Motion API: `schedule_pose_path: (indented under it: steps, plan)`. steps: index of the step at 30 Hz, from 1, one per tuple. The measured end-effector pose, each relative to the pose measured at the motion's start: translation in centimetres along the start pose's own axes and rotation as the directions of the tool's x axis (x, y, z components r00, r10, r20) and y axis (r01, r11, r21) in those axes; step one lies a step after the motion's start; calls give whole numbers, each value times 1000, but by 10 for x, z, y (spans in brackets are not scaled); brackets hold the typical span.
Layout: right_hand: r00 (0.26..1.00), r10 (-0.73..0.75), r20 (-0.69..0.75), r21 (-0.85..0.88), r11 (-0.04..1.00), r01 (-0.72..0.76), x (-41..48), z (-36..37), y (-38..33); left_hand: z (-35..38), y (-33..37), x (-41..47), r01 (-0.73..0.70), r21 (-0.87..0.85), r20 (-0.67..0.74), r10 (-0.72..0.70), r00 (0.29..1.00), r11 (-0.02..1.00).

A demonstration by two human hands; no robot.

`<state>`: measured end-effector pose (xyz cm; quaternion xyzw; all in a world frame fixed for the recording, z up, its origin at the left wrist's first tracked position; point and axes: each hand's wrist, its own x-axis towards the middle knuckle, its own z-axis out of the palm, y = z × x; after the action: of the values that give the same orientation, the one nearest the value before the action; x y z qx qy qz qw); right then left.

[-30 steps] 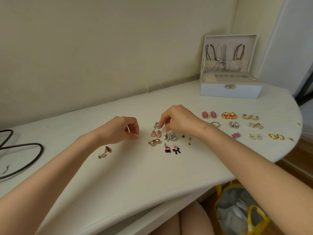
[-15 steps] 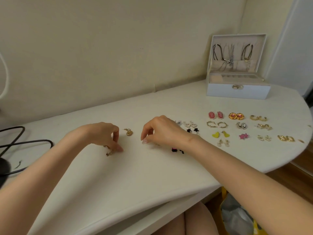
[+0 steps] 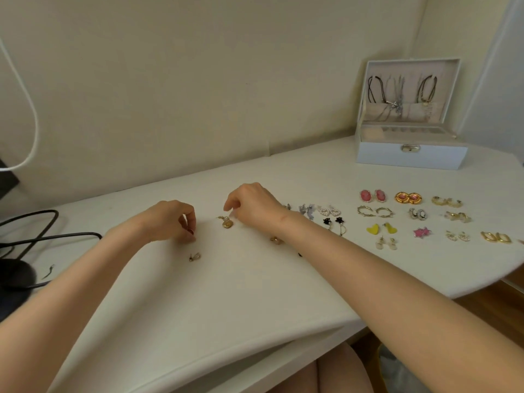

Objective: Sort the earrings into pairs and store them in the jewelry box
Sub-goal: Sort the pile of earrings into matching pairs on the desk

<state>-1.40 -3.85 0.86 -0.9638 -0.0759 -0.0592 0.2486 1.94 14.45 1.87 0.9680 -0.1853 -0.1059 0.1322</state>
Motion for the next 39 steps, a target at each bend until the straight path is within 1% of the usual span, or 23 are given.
schedule_pose_path:
  steps: [3, 6, 7, 8, 11, 13, 15, 17, 19, 22, 24, 26, 28, 30, 32, 35, 37, 39]
  plan:
    - [999, 46, 7, 25, 999, -46, 12, 8, -2, -1, -3, -2, 1, -28, -43, -2, 999, 1000]
    - [997, 56, 55, -3, 998, -55, 18, 16, -4, -9, 0, -9, -9, 27, -124, 12, 992, 1000]
    - [997, 47, 62, -1, 999, -48, 18, 18, -4, -13, 2, -13, -14, 51, -105, 20, 994, 999]
    - [997, 36, 66, 6, 999, -37, 18, 20, -3, -15, 4, -18, -23, 64, -53, 26, 998, 998]
    - [996, -1, 84, 20, 1000, -1, 15, 16, -1, -13, 10, -29, -19, 90, 159, 5, 987, 996]
    - [996, -5, 87, 36, 999, 2, 13, 9, 0, -4, 11, -31, -27, 129, 205, 1, 979, 991]
    - [998, 16, 65, 119, 993, -23, 12, 0, 2, 3, 11, -30, -48, 123, 181, 26, 983, 991]
    - [997, 58, 49, 292, 954, -70, 12, -7, 5, 8, 10, -29, -70, 108, 155, 53, 986, 992]
    - [992, 94, 81, 450, 885, -121, 10, -15, 8, 9, 12, -29, -91, 105, 139, 76, 987, 990]
    - [984, 62, 165, 641, 751, -155, 5, -24, 11, 10, 17, -30, -123, 116, 101, 112, 989, 986]
    - [983, 26, 179, 696, 703, -145, 1, -27, 13, 12, 20, -30, -136, 119, 78, 127, 989, 984]
    - [984, 5, 179, 705, 697, -132, -1, -28, 14, 12, 23, -29, -136, 100, 47, 132, 990, 986]
    - [984, 0, 179, 692, 711, -126, -3, -28, 15, 12, 25, -27, -142, 19, 5, 142, 990, 990]
    - [982, 0, 188, 663, 738, -127, -5, -29, 16, 11, 28, -25, -159, -161, -22, 157, 987, 974]
    - [979, 1, 206, 646, 751, -136, -7, -32, 18, 10, 34, -26, -170, -346, -25, 172, 985, 923]
    - [975, -1, 224, 661, 735, -151, -13, -37, 23, 9, 46, -28, -158, -558, -10, 183, 983, 814]
    - [975, -4, 223, 684, 713, -154, -18, -40, 28, 8, 52, -28, -149, -647, 8, 202, 979, 748]
    - [976, 3, 218, 701, 695, -159, -22, -44, 33, 8, 57, -28, -140, -677, 19, 207, 978, 723]
